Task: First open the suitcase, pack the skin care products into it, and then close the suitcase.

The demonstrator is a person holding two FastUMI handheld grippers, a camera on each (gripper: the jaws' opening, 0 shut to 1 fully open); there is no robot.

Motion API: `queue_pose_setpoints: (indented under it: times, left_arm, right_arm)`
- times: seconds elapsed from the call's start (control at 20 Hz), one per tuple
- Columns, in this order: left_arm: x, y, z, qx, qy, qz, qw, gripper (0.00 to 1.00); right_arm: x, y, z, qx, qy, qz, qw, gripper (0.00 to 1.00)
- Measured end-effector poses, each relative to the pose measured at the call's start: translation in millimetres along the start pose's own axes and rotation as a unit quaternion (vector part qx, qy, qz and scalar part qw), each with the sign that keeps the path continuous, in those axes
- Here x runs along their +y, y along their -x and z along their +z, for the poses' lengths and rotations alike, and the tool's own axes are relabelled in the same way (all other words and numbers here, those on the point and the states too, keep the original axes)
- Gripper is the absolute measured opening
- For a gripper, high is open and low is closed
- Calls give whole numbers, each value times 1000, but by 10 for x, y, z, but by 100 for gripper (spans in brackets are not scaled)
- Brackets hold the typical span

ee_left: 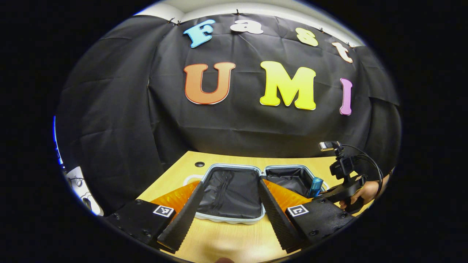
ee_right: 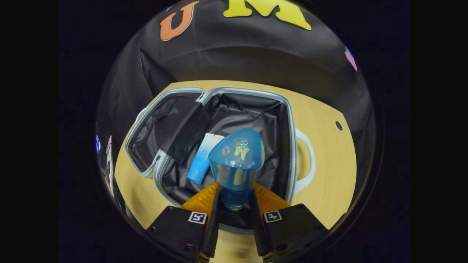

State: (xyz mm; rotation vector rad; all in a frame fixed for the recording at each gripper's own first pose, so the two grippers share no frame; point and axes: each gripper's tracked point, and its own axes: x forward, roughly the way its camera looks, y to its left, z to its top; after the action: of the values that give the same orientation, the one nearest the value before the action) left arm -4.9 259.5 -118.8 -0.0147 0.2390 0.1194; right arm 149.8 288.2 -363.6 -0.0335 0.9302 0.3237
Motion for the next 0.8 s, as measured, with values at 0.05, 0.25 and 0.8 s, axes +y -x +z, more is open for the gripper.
queue_pose_setpoints:
  times: [0.05,0.25,0.8]
  left_arm:
    - [98,-11,18,-2,-11,7,1000,96]
    - [485,-89,-47,12,5,38,999,96]
    - [1158,-272,-285,37,40,69,996,96]
  right_arm:
    - [11,-49,-18,9,-6,-5,1000,39]
    - [19,-290,69,15,-42,-18,999,39]
    - [11,-453,32,30,-68,-46,996,40]
